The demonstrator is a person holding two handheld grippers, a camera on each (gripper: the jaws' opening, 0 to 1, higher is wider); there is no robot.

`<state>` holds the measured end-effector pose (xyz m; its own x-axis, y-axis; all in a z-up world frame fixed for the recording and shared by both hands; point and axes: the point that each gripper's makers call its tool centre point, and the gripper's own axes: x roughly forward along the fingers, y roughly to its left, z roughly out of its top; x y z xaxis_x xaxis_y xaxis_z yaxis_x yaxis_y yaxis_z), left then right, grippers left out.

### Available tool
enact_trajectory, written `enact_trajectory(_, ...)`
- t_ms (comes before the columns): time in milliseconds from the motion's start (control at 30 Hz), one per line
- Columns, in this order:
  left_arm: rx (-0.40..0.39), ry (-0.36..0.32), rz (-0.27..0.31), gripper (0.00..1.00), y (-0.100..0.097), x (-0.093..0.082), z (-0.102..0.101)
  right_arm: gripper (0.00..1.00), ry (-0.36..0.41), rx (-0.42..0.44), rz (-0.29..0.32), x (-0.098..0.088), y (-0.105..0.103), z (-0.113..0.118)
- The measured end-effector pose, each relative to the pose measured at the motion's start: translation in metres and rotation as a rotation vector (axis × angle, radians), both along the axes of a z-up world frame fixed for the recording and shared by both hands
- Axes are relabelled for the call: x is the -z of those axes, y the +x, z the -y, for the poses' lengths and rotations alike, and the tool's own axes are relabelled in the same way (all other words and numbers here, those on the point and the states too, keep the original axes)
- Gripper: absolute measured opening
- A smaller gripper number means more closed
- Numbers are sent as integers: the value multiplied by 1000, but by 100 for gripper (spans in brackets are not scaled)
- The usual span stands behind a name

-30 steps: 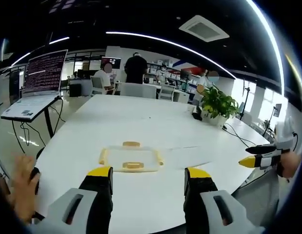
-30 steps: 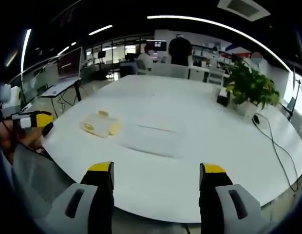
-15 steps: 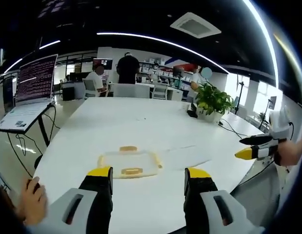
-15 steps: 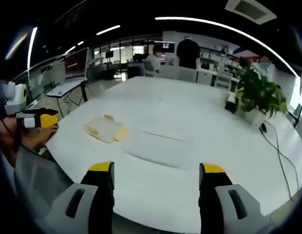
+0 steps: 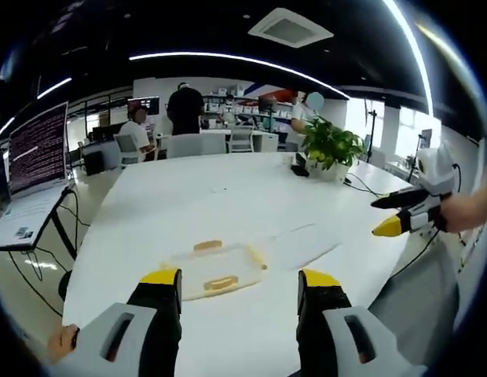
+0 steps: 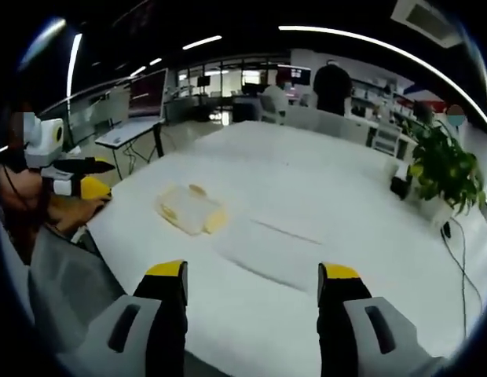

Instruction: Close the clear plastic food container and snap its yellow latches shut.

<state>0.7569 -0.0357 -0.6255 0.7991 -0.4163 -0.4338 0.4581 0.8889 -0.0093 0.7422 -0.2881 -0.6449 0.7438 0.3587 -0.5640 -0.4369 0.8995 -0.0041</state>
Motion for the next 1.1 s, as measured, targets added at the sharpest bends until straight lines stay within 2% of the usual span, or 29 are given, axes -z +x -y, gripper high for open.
enact_trajectory(400,107,70,8,53,26,2,-8,63,-23,-116,-4,0,17,-28)
enact_trajectory(700,199,119,27,53,42,1,-7,63,-46,-185,-16,3,28,-40)
enact_trajectory(867,266,96,14,53,51,0,-5,63,-53,-233,-24,3,34,-49)
enact_trajectory(1100,316,119,-6,53,61,5,-7,63,-46,-294,-35,4,47,-65)
